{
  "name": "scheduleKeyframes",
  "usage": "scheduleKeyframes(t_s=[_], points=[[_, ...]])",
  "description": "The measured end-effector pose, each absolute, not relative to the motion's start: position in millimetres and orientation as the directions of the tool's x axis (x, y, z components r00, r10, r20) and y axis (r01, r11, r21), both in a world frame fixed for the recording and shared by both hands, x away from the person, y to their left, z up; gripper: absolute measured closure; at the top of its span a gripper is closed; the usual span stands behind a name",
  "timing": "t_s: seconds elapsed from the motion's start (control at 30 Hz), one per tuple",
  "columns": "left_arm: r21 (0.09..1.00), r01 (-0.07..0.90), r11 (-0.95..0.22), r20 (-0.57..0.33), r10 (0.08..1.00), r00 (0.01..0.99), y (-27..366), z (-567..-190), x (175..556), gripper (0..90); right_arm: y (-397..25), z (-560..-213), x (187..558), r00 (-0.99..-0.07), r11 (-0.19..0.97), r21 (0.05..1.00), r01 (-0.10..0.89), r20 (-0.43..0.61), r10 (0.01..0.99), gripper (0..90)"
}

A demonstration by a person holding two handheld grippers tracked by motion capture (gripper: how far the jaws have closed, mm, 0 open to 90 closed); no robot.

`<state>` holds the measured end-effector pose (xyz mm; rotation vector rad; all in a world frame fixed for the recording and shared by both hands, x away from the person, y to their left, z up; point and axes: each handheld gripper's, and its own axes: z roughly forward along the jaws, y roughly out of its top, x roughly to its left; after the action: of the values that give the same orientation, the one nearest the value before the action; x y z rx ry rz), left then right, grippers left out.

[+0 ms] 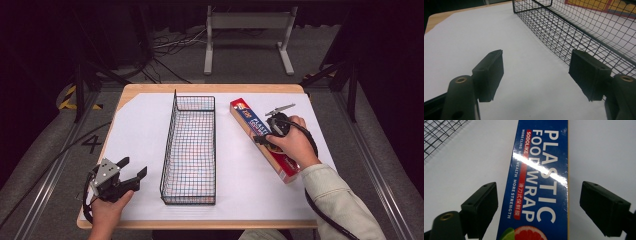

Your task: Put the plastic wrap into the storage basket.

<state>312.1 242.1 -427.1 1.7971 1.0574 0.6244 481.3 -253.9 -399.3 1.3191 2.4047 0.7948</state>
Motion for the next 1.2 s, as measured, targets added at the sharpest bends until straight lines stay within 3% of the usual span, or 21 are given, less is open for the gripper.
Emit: scheduleKeyframes(t_s=[0.57,0.67,0.7,1.2], points=[[0.896,0.395,-0.203,-0.031,0.859,0.512,240,-429,314,28.2,-232,-410,493,-0.56,0.509,0.496,0.703,-0.055,0.826,18.0],[0.897,0.395,-0.201,-0.032,0.859,0.512,240,-429,315,28.2,-232,-410,494,-0.555,0.512,0.482,0.711,-0.062,0.829,25.4],[0.896,0.394,-0.202,-0.031,0.859,0.511,240,-429,315,28.2,-233,-409,495,-0.54,0.508,0.474,0.719,-0.077,0.838,33.8],[0.898,0.394,-0.196,-0.036,0.859,0.51,241,-429,315,28.1,-234,-405,491,-0.489,0.461,0.483,0.744,-0.076,0.869,39.7]])
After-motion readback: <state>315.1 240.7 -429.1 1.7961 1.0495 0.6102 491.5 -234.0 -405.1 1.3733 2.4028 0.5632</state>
